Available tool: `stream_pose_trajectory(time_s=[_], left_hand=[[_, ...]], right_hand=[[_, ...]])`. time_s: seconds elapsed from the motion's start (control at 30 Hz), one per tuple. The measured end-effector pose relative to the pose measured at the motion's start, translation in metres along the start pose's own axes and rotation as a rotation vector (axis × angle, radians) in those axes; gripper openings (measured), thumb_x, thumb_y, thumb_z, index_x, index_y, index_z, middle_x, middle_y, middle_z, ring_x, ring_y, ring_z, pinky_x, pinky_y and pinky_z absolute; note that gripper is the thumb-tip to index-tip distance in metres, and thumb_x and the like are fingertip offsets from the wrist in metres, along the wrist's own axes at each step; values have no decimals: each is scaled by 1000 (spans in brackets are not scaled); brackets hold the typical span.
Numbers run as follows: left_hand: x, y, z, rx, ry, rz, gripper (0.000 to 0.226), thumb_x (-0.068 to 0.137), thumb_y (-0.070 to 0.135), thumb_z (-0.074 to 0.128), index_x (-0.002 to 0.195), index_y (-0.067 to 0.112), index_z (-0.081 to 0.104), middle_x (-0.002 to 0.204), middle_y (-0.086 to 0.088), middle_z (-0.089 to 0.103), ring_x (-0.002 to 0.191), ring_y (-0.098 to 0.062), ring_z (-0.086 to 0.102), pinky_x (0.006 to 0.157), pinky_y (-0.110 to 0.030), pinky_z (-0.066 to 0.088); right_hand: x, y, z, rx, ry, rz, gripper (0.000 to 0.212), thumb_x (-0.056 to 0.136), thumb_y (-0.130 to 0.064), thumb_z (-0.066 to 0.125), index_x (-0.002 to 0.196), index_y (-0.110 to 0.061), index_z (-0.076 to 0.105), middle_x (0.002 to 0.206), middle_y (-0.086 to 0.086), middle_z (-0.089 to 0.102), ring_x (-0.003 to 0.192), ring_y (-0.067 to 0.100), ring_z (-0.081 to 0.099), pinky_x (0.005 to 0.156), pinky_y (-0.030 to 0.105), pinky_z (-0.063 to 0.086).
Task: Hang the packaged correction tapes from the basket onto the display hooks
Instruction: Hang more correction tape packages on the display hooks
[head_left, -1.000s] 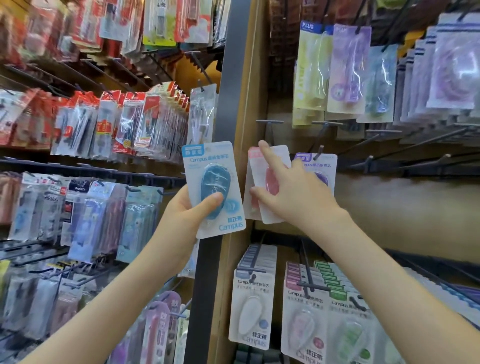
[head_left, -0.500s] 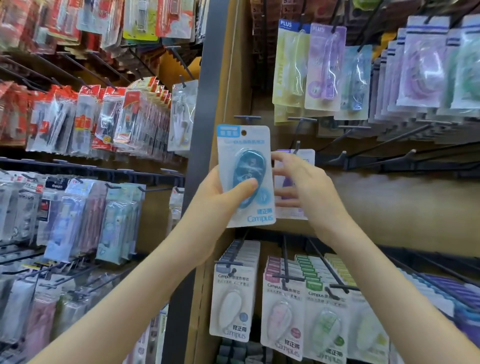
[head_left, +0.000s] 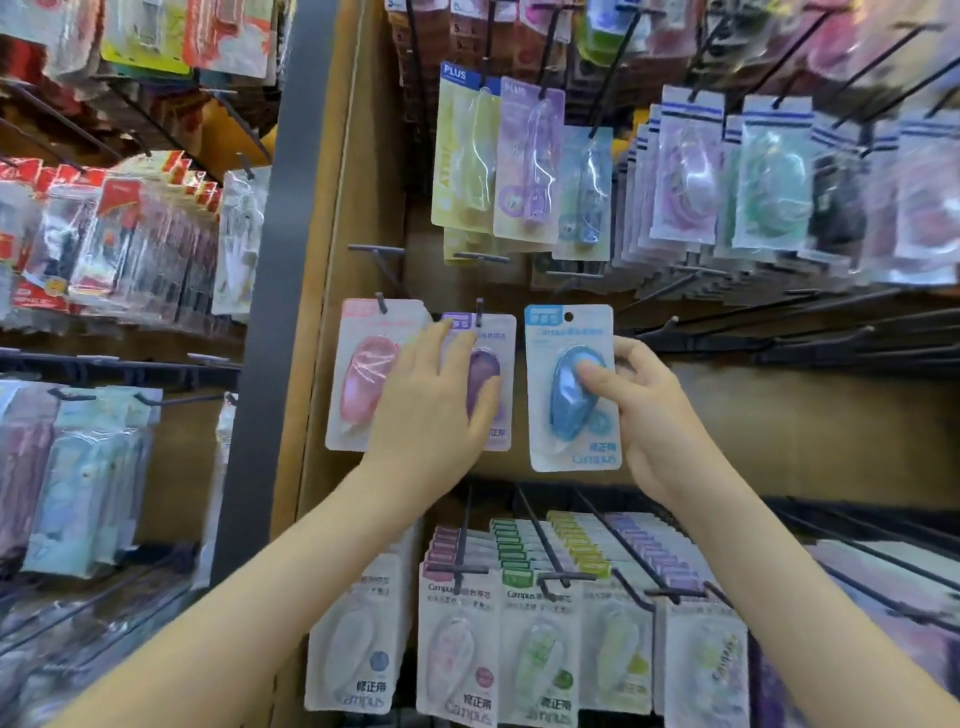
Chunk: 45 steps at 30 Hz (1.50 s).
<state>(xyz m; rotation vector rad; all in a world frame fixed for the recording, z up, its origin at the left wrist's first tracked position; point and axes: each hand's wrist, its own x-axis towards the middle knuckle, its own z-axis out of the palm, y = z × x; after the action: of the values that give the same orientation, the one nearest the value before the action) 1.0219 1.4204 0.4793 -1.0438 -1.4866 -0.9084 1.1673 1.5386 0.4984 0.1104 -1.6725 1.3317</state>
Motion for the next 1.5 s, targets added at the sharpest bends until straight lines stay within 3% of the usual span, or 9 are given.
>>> stream_pose_trajectory(time_s=[0.07, 0.3, 0.6, 0.77, 0.9, 1.13, 1.3, 1.4, 1.5], left_hand=[[-1, -10, 13, 213, -36, 74, 56, 83, 36, 53, 129, 5, 54, 140, -23, 47, 129, -40, 43, 108, -48, 31], [-1, -12, 22, 430, -129, 197, 66, 87, 51, 33, 133, 10, 54, 143, -24, 43, 136, -40, 37, 111, -51, 14], [3, -23, 19, 548, -110, 277, 64, 89, 51, 32, 134, 12, 53, 140, -24, 48, 134, -39, 39, 112, -55, 16], [4, -29, 24, 608, -95, 329, 63, 86, 51, 55, 137, 14, 50, 136, -24, 52, 131, -39, 44, 111, -54, 16], [6, -29, 26, 636, -90, 342, 73, 77, 52, 70, 136, 13, 52, 133, -22, 55, 127, -37, 50, 111, -55, 23], [3, -25, 29, 698, -141, 296, 73, 82, 50, 65, 142, 14, 43, 140, -20, 49, 134, -36, 41, 114, -55, 17], [0, -17, 33, 650, -131, 256, 76, 77, 42, 73, 139, 9, 46, 134, -23, 53, 128, -38, 48, 110, -55, 27], [0, -14, 33, 654, -147, 235, 77, 77, 41, 73, 142, 10, 43, 136, -24, 52, 130, -38, 46, 110, -55, 28], [1, -11, 32, 671, -169, 215, 77, 78, 39, 72, 144, 13, 41, 137, -24, 50, 130, -37, 46, 108, -55, 29]], right_hand=[[2, 2, -2, -66, 9, -2, 28, 93, -21, 59, 120, -17, 51, 112, 0, 69, 95, 14, 70, 73, 34, 59], [3, 12, 6, -164, 84, -124, 21, 93, -19, 61, 109, -31, 55, 108, -6, 69, 95, 14, 68, 79, 38, 58], [9, 24, 3, -166, 80, -168, 65, 95, -15, 58, 146, -43, 28, 113, -2, 67, 90, 6, 69, 62, 17, 53], [40, 39, 5, -340, 88, -65, 61, 98, -18, 53, 147, -43, 27, 141, -7, 48, 117, 10, 56, 93, 39, 53], [61, 48, 10, -467, 107, -24, 61, 100, -22, 49, 150, -40, 19, 143, -1, 45, 122, 16, 53, 97, 40, 50], [68, 58, 6, -592, 110, -37, 61, 101, -25, 44, 152, -36, 12, 138, 7, 41, 123, 20, 50, 82, 27, 47], [60, 61, -3, -614, 77, -59, 73, 96, -25, 56, 154, -27, 10, 140, 6, 41, 120, 16, 48, 61, 10, 39], [54, 58, -7, -543, 50, 23, 72, 91, -25, 64, 149, -25, 21, 136, 5, 50, 116, 18, 56, 68, 19, 49], [53, 56, -10, -519, 11, 121, 33, 90, -26, 66, 117, -20, 49, 116, 2, 63, 96, 15, 64, 67, 24, 54]])
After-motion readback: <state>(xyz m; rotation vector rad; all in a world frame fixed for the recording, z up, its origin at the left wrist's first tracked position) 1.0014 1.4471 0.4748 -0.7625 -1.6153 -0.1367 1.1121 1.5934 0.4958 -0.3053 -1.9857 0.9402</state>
